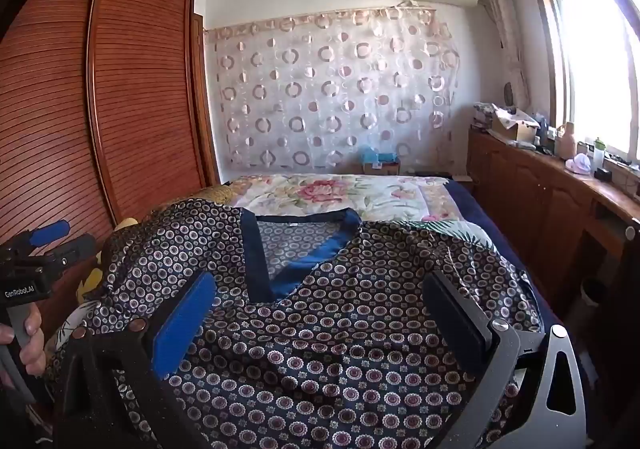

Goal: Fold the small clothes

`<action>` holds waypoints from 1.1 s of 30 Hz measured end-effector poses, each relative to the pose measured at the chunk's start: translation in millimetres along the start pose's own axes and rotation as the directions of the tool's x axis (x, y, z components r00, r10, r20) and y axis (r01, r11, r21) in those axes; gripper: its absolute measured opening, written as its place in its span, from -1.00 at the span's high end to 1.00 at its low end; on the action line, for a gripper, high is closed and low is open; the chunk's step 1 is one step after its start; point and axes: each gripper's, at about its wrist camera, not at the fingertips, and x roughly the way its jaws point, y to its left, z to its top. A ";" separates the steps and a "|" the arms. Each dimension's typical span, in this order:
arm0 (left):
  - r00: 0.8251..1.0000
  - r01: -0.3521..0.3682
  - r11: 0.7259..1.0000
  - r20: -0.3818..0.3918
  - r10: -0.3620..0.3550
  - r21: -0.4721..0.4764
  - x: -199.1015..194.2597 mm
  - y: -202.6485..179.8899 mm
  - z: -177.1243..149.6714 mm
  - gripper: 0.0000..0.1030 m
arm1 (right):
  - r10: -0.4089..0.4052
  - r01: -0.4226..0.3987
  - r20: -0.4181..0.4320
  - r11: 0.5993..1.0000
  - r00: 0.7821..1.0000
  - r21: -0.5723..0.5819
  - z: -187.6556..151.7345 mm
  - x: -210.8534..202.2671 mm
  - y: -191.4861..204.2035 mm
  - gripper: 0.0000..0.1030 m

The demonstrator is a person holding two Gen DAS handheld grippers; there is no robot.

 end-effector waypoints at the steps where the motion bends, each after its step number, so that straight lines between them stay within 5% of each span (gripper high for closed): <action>1: 1.000 0.000 1.000 0.001 0.000 0.002 -0.2 0.4 0.1 -1.00 | 0.001 -0.001 -0.004 1.000 1.000 -0.004 0.3 0.1 0.3 -1.00; 33: 0.999 -0.028 0.999 0.026 0.028 0.016 -6.5 -2.2 4.3 -1.00 | -0.004 0.004 0.017 1.000 1.000 0.006 -0.5 -3.6 3.0 -1.00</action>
